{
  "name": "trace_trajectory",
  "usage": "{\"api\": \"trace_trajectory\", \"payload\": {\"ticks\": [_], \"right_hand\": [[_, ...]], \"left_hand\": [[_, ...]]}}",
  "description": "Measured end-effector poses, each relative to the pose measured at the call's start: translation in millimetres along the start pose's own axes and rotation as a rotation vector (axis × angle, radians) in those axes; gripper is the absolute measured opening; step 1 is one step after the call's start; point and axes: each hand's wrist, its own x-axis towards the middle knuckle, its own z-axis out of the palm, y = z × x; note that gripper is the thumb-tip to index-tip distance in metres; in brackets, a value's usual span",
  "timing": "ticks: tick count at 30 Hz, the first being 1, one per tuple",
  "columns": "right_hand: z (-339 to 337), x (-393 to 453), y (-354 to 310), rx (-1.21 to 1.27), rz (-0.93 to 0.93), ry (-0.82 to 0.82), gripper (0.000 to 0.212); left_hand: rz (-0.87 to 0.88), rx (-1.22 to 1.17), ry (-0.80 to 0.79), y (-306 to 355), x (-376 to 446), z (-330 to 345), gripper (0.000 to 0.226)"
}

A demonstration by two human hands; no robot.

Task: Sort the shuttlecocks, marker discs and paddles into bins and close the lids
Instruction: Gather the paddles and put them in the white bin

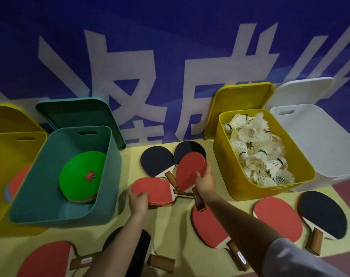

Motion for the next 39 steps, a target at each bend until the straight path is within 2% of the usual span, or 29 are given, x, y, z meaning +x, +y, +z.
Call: {"api": "trace_trajectory", "payload": {"ticks": [6,11,15,20,25,32,39], "right_hand": [[-25,-19,-18,0.052,-0.136,0.029,0.056],[-83,-38,-55,0.135,-0.362,0.106,0.045],[-139,-33,-64,0.222,-0.459,0.127,0.04],[-223,-6,-49,0.301,-0.446,0.196,0.041],[-314,30,-7,0.417,-0.336,0.153,0.038],[-400,65,32,0.447,-0.203,0.208,0.037],[-426,107,44,0.481,-0.053,0.335,0.04]], "left_hand": [[0.286,0.129,-0.029,39,-13,-3,0.054],[0.513,0.06,-0.004,80,-39,6,0.029],[0.64,-0.037,0.04,111,-73,29,0.023],[0.649,-0.2,0.06,126,-135,89,0.023],[0.599,-0.407,0.068,119,-194,167,0.024],[0.537,-0.357,0.001,102,-231,242,0.02],[0.5,-0.319,-0.106,116,-228,267,0.018]]}}
